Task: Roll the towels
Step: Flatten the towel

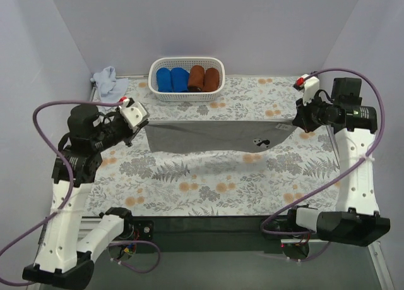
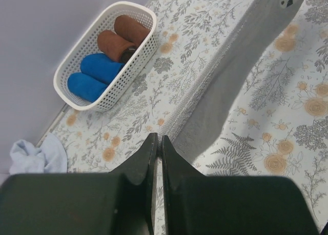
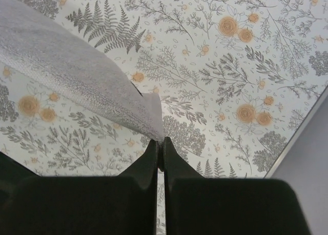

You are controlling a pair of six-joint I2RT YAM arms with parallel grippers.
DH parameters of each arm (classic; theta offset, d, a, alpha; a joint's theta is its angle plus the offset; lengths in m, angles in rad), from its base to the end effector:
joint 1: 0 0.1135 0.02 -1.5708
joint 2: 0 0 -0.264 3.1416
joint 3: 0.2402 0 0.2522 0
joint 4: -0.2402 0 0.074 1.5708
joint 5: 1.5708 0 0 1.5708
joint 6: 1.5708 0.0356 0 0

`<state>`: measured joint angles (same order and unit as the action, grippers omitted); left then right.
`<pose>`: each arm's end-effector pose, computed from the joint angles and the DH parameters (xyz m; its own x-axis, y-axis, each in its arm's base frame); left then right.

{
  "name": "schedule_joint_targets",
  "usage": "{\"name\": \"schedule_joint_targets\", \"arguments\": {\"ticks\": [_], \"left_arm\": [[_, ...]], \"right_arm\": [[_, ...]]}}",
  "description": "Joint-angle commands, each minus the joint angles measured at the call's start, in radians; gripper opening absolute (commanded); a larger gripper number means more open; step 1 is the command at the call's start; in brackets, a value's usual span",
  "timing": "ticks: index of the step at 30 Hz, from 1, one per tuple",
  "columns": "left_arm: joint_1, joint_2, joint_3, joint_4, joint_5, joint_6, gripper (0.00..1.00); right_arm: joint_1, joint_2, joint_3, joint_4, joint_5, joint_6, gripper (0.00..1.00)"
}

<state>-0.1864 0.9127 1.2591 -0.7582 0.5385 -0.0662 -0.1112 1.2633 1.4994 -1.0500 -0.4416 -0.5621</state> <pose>0.1582 -0.0484 0.4201 -0.4335 0.0240 -0.9008 0.5936 0.7598 -0.2654 0.2374 -0.0112 0.4036 -0.5093 -0.4279 -0.7466 -0.5469 0.8308 -0.1031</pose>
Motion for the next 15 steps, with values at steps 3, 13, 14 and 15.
{"name": "schedule_joint_targets", "arguments": {"ticks": [3,13,14,15], "left_arm": [[0.008,-0.084,0.042,-0.148,-0.061,0.046,0.00],[0.008,0.110,-0.216,0.075,-0.253,-0.003,0.00],[0.007,0.141,-0.231,0.103,-0.244,-0.010,0.00],[0.008,0.203,-0.242,0.155,-0.245,-0.032,0.00]], "right_arm": [[-0.010,-0.140,-0.047,-0.107,0.107,-0.117,0.01],[0.063,0.099,-0.117,0.078,0.121,-0.062,0.01],[0.082,0.179,-0.111,0.102,0.126,-0.052,0.01],[0.109,0.221,-0.093,0.120,0.145,-0.035,0.01]]}}
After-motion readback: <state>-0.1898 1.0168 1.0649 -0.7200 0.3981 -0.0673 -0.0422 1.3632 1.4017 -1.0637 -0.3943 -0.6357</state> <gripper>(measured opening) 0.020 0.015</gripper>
